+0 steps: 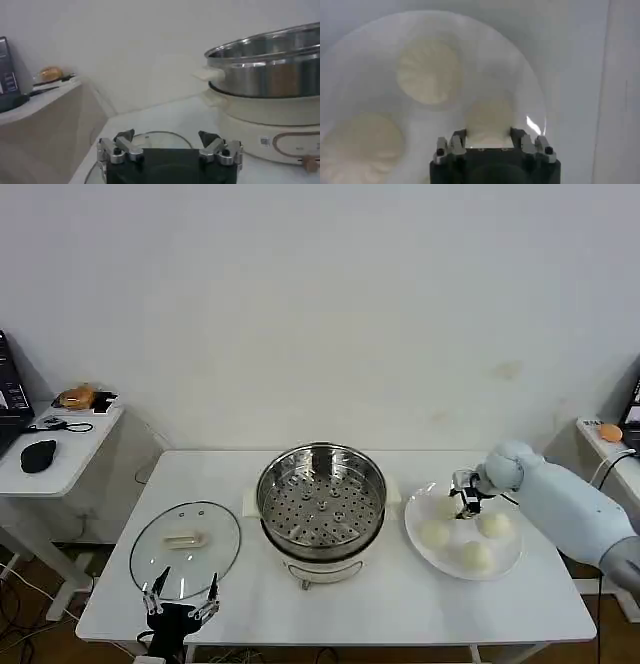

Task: Take steamed baozi put them in steamer then cover it.

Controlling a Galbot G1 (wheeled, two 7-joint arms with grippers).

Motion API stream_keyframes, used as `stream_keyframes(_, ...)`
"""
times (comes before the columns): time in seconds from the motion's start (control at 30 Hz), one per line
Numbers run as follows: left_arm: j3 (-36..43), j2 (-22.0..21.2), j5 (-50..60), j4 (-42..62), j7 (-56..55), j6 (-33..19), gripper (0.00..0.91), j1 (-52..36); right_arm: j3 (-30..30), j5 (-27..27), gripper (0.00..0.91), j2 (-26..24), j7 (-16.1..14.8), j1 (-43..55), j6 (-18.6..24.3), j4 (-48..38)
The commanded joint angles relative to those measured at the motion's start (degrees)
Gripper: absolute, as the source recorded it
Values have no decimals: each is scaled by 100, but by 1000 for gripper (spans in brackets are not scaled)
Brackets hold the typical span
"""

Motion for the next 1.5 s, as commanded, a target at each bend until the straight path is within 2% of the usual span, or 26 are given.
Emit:
stream_keyframes(0.03, 2, 14, 4, -35, -1, 4, 907, 23, -23, 133, 615, -110, -28, 94, -13, 185)
stream_keyframes(0.2, 1, 51, -12, -43, 3, 32, 907, 6, -185, 438, 615, -397, -110, 483, -19, 605)
stream_keyframes(0.47, 3, 97, -61, -38, 10, 32, 907, -12, -701, 1254, 615, -727, -131, 1564, -99, 1332)
stream_keyframes(0.67, -59, 150, -271, -108, 21, 82, 907, 18, -1160, 2069, 615, -446, -59, 2527, -108, 1483)
stream_keyframes(0.83, -103, 180, -547, -95, 26, 95, 907, 6, -1535, 2447, 615, -159, 21, 3026, -158, 1849)
stream_keyframes(1.07, -152, 242, -752, -39, 81, 75, 907, -5, -1930, 2911, 615, 298, 33, 3387, 10, 2129)
stream_keyframes(1.27, -202, 207, -764, -25, 83, 85, 907, -62, -2094, 2814, 605, 813, -2, 3382, 372, 1970)
stream_keyframes(1.33, -276, 211, -802, -43, 106, 90, 907, -78, -2261, 2568, 605, 1056, 10, 3288, 719, 1861)
stream_keyframes(1.5, -444, 225, -900, -56, 106, 109, 907, -95, -2345, 2100, 605, 1400, -8, 3010, 1238, 1726)
